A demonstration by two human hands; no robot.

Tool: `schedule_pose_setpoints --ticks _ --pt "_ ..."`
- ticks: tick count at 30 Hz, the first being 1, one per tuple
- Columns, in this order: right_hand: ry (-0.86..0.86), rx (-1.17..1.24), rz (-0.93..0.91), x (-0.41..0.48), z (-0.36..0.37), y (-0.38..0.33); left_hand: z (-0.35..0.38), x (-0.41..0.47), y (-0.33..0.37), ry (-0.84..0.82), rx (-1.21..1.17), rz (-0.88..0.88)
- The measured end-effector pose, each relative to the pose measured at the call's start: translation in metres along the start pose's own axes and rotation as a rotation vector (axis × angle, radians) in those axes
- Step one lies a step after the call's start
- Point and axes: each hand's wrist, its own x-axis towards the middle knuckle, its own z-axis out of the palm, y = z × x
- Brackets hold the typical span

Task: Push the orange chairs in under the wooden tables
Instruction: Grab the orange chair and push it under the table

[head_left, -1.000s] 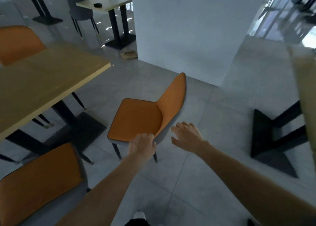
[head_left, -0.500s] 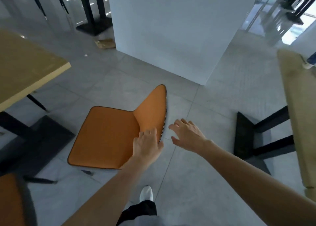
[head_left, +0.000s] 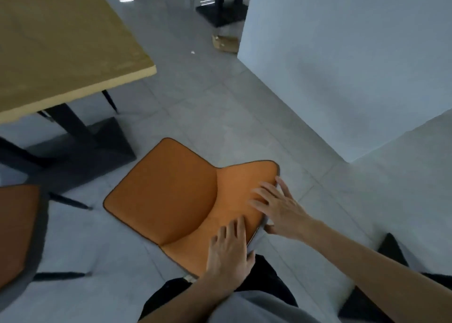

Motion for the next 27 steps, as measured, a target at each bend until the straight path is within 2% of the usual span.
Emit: schedule_pose_setpoints --ticks 6,9,12,16,21,27 --pt "0.027 -0.080 -0.423 0.044 0.008 0.046 0.011 0.017 0.021 0.023 -0.007 -0.292" --pt "0.012 -0.060 -0.578 0.057 0.005 0.062 0.011 0.021 0.037 0.067 -0.015 -0.443" --pt "0.092 -0.035 -0.703 0.068 0.001 0.073 0.018 0.020 0.044 0.169 0.030 -0.518" --pt "0.265 0.041 -0.773 0.073 0.012 0.078 0.027 0.013 0.047 0.314 0.040 -0.590" --pt "0.413 0.098 -0.806 0.076 0.028 0.078 0.039 0.014 0.043 0.465 0.093 -0.556" --pt "0.457 0.113 -0.857 0.084 0.027 0.076 0.042 0.016 0.035 0.532 0.110 -0.528"
